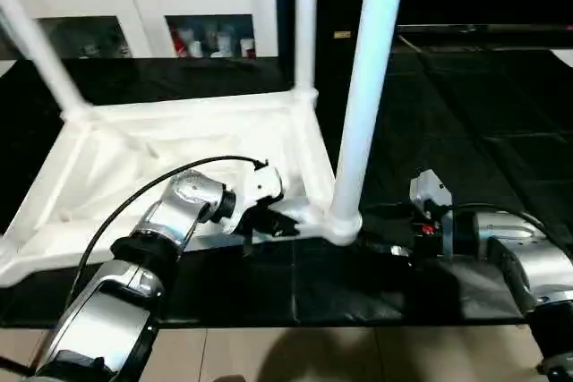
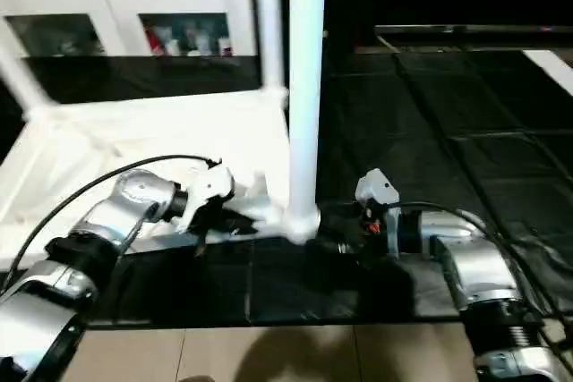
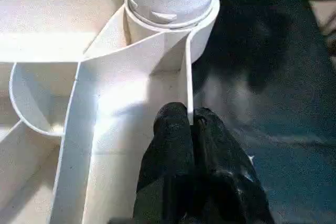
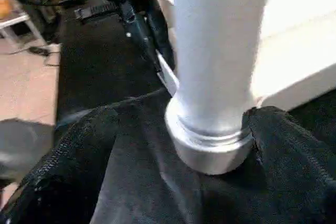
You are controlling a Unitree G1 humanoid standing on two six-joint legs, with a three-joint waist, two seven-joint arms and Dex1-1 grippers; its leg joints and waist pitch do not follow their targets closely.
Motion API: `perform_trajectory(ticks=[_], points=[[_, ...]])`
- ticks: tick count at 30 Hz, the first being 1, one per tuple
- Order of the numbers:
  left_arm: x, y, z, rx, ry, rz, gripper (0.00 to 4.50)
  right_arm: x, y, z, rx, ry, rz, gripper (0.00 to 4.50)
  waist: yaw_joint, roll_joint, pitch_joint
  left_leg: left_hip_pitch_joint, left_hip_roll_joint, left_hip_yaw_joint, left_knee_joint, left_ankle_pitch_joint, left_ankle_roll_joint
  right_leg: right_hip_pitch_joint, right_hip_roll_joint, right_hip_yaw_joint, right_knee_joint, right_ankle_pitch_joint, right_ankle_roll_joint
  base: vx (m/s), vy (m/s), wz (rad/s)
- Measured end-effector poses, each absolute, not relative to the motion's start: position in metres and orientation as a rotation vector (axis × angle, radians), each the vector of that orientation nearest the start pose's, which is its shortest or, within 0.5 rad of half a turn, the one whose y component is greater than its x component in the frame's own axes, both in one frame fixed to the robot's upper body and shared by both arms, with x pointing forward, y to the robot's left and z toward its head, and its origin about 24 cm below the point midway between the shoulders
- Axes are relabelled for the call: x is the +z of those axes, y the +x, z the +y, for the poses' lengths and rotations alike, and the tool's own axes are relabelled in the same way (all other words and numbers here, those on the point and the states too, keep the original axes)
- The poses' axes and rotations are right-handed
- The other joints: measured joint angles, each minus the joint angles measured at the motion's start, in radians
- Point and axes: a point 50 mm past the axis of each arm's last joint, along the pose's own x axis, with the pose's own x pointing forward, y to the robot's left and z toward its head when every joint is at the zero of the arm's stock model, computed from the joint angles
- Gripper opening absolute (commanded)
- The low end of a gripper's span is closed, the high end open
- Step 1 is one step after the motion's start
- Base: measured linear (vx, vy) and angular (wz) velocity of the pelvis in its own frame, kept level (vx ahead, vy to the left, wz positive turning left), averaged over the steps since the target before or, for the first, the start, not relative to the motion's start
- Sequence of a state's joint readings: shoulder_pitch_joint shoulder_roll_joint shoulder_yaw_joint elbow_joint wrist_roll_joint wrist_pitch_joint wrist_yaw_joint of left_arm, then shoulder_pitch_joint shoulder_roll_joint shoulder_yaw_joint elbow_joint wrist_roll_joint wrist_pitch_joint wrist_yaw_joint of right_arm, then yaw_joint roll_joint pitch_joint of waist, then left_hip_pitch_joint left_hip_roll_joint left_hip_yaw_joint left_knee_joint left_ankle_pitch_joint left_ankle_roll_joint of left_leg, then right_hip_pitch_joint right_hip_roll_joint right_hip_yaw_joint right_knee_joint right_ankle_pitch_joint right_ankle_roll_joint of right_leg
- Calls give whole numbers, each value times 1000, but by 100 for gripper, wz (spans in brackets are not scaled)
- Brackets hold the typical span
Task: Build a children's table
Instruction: Rotate leg to tighten
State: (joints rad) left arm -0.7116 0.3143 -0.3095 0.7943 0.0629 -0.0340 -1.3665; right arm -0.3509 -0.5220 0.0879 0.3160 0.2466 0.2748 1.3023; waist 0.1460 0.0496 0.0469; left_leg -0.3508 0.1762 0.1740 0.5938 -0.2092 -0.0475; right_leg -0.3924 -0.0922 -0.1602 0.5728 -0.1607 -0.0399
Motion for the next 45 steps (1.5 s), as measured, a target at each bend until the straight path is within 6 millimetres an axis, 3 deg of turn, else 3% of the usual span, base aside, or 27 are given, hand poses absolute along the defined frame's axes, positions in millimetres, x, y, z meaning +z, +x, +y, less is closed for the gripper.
perform_trajectory(ticks=[2,10,25,35,40,45], points=[[54,320,120,-1565,453,468,0,62,279,-194,1274,-81,404,422,6,0,0,-1,0,0,1,0,0,-1,0,0,1,0,0,0,0,0],[56,313,120,-1654,498,476,0,59,285,-174,1388,-64,414,345,14,-1,0,-3,0,3,3,0,-1,-4,0,5,4,-1,0,0,0,0],[58,312,123,-1651,516,469,0,59,292,-163,1483,-60,419,229,8,-2,0,-7,0,3,5,1,0,-8,0,5,7,0,-1,0,0,0],[57,312,123,-1631,507,479,0,60,293,-163,1485,-77,415,209,6,-1,-1,-6,0,3,8,0,0,-6,0,6,7,0,1,0,0,0],[54,314,114,-1611,455,493,0,53,285,-165,1417,-25,403,209,14,1,-3,-5,0,3,8,0,0,-4,0,7,7,2,-2,0,0,0],[49,326,111,-1463,413,542,0,44,294,-161,1188,47,385,209,-6,4,-4,4,0,3,8,-1,-3,8,0,6,5,-1,4,0,0,0]])
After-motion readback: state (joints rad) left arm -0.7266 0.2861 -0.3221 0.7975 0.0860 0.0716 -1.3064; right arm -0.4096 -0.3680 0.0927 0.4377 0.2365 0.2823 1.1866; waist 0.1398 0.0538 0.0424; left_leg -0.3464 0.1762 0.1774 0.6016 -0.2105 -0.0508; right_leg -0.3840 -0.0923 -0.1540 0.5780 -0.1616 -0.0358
